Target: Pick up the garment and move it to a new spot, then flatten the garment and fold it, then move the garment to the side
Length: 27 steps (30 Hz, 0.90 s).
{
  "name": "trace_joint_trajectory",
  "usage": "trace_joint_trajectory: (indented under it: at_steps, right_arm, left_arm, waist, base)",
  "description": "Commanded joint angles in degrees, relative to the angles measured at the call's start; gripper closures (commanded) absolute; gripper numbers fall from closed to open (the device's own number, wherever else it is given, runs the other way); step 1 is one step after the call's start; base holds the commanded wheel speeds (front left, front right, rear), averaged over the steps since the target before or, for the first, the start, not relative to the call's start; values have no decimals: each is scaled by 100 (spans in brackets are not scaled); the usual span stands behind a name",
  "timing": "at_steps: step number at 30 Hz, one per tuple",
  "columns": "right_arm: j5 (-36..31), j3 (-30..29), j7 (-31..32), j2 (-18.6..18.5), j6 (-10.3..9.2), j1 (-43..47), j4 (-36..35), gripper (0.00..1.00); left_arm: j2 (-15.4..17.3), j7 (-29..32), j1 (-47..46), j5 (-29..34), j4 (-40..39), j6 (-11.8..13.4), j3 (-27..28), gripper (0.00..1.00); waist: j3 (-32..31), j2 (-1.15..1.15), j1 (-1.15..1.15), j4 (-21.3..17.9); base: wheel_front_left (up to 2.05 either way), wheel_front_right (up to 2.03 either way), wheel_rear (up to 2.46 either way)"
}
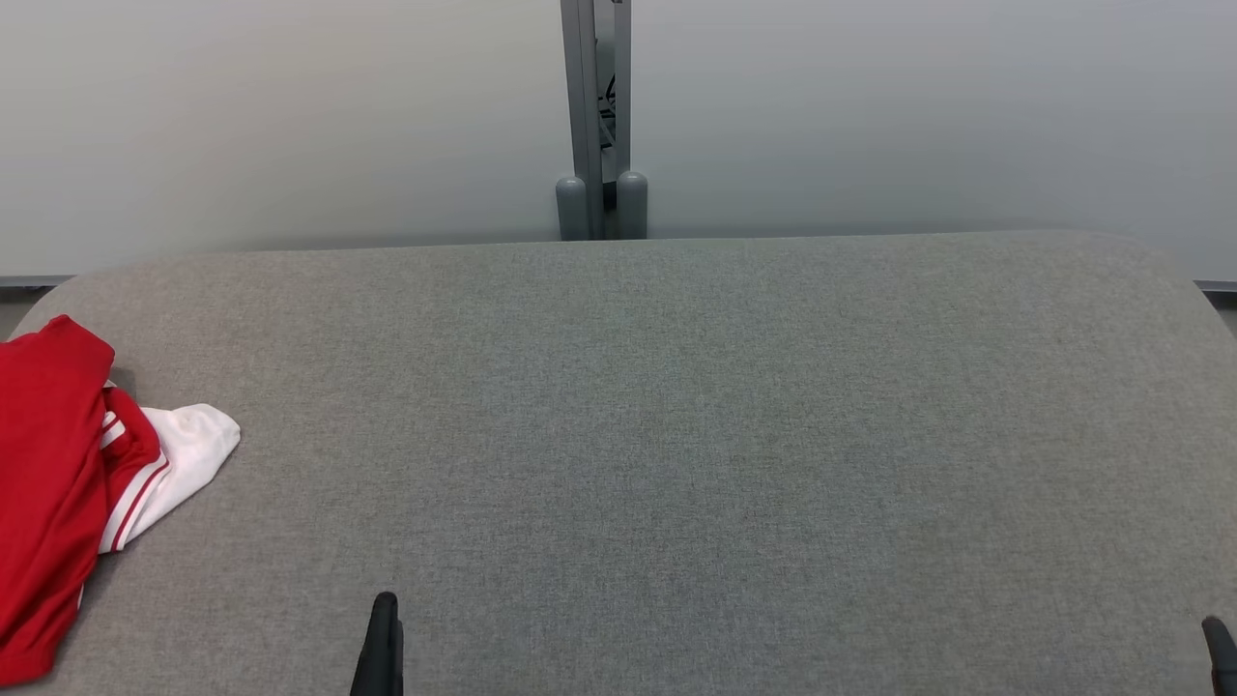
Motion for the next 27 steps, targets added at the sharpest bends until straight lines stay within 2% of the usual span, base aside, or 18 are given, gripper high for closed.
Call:
trace_joint_trajectory:
  at_steps: [1,12,27]
  right_arm:
    - [-152,54,-109,-115,20,-145,2,0]
    - [-1602,260,-613,-161,22,-713,239,0]
    - [-3742,763,-1204,-350,26,-1474,411,0]
  left_arm:
    - [16,-16,-178,74,7,-3,35,0]
    - [-20,-31,-820,742,463,-4,326,0]
    - [-142,-32,-1574,3083,786,31,768,0]
  waist:
    - [-1,0,0,2]
    - [-6,0,0,24]
    - [7,0,0,35]
  base:
    - [0,0,0]
    - [0,0,0]
    - [0,0,0]
